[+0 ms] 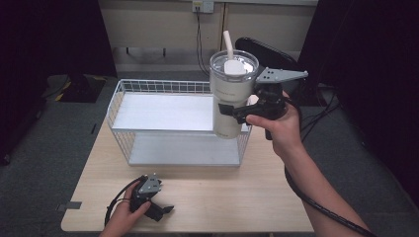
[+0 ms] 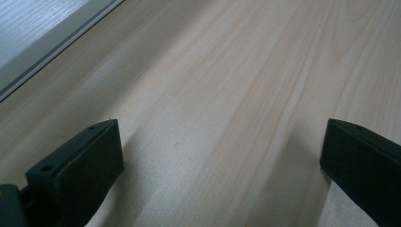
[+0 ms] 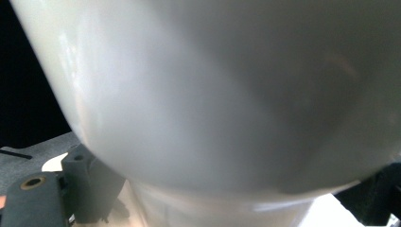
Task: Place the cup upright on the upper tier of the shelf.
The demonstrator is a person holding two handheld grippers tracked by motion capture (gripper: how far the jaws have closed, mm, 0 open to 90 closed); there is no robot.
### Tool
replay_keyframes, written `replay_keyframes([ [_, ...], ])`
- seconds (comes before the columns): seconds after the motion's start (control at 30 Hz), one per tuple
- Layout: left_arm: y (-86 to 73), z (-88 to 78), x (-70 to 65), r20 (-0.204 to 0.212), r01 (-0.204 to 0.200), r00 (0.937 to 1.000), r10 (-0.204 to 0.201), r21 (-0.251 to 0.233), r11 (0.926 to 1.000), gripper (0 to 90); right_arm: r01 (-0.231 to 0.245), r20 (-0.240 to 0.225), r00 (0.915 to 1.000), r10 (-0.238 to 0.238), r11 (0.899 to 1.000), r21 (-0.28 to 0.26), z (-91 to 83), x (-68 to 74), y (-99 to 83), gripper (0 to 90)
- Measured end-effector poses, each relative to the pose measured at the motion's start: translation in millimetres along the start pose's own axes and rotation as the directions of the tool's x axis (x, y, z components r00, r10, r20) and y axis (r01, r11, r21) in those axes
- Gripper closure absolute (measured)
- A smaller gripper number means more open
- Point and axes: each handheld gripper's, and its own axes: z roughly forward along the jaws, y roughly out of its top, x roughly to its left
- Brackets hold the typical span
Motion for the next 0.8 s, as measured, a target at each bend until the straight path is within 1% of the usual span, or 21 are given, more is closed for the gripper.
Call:
replay_keyframes([
  [0.13, 0.0, 0.0, 0.0, 0.000, 0.000, 1.0000, 0.000, 0.000, 1.0000, 0.0, -0.004, 0.013, 0.9999, 0.004, 1.000, 0.000, 3.1, -3.4, 3.6, 10.4],
  [0.33, 0.0, 0.0, 0.0, 0.000, 0.000, 1.0000, 0.000, 0.000, 1.0000, 0.0, -0.012, 0.043, 0.9990, 0.013, 1.000, -0.019, 9.8, -9.0, 7.9, 10.3],
  [0.37, 0.0, 0.0, 0.0, 0.000, 0.001, 1.0000, -0.001, 0.000, 1.0000, 0.0, -0.007, 0.047, 0.9989, 0.008, 1.000, -0.020, 11.2, -10.0, 8.6, 10.4],
  [0.43, 0.0, 0.0, 0.0, 0.000, 0.001, 1.0000, -0.001, -0.001, 1.0000, 0.0, 0.004, 0.063, 0.9980, -0.003, 1.000, -0.017, 13.9, -11.7, 10.5, 10.4],
  [0.53, 0.0, 0.0, 0.0, 0.000, 0.001, 1.0000, -0.001, 0.000, 1.0000, 0.0, -0.005, 0.072, 0.9974, 0.006, 1.000, -0.015, 19.1, -14.5, 12.5, 10.3],
  [0.63, 0.0, 0.0, 0.0, 0.000, 0.001, 1.0000, -0.001, 0.000, 1.0000, 0.0, 0.002, 0.092, 0.9958, 0.000, 1.000, -0.016, 23.8, -17.2, 13.6, 10.3],
  [0.73, 0.0, 0.0, -0.1, 0.000, 0.001, 1.0000, -0.001, -0.001, 1.0000, 0.0, -0.017, 0.095, 0.9953, 0.018, 1.000, -0.017, 29.0, -20.7, 13.1, 10.3],
  [0.8, 0.0, 0.0, 0.0, 0.000, 0.001, 1.0000, -0.001, 0.000, 1.0000, 0.0, -0.012, 0.104, 0.9945, 0.013, 1.000, -0.010, 32.8, -22.7, 13.0, 10.3],
])
